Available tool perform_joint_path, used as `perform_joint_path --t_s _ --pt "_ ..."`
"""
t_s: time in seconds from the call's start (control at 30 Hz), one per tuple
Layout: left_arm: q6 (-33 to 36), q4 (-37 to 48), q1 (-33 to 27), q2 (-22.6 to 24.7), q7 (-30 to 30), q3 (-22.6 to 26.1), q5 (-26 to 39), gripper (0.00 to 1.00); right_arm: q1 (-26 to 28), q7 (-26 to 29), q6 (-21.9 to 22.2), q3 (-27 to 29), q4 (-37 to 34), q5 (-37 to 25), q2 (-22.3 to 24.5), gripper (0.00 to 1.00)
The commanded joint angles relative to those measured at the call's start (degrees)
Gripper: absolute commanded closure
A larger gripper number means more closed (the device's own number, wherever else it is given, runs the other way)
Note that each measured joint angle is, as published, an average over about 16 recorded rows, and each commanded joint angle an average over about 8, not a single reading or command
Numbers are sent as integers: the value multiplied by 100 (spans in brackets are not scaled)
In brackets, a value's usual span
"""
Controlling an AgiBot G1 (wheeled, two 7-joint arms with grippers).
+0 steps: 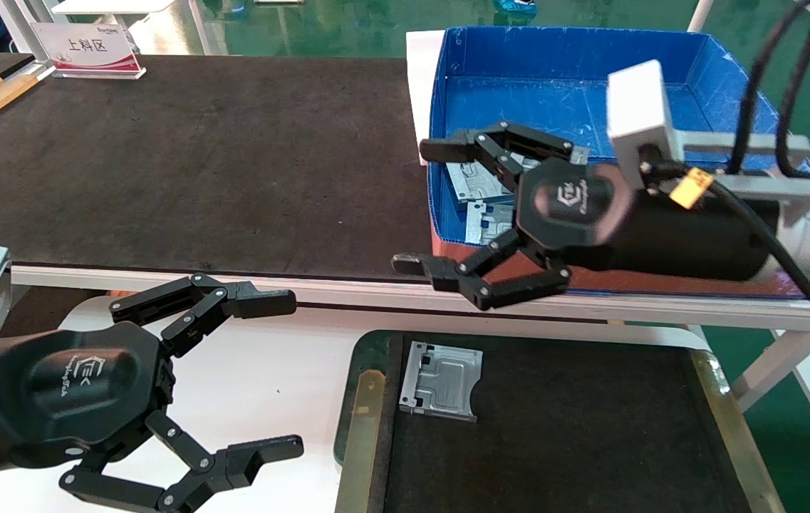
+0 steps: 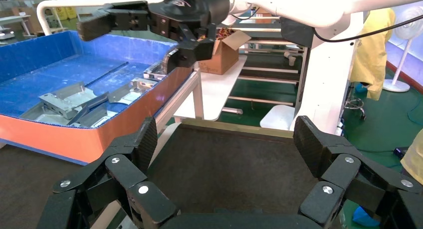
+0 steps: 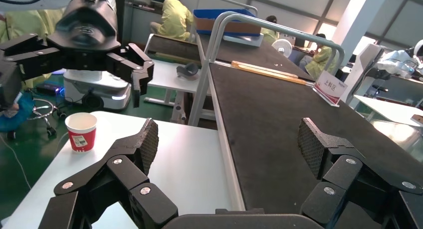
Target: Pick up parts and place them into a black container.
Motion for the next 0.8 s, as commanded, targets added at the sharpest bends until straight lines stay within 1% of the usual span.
perform_joint_path --t_s 0.03,0.8 --pt "0 0 0 0 0 0 0 0 -120 78 20 64 152 40 83 0" --pt "0 0 0 0 0 0 0 0 -1521 990 248 811 1921 507 1050 0"
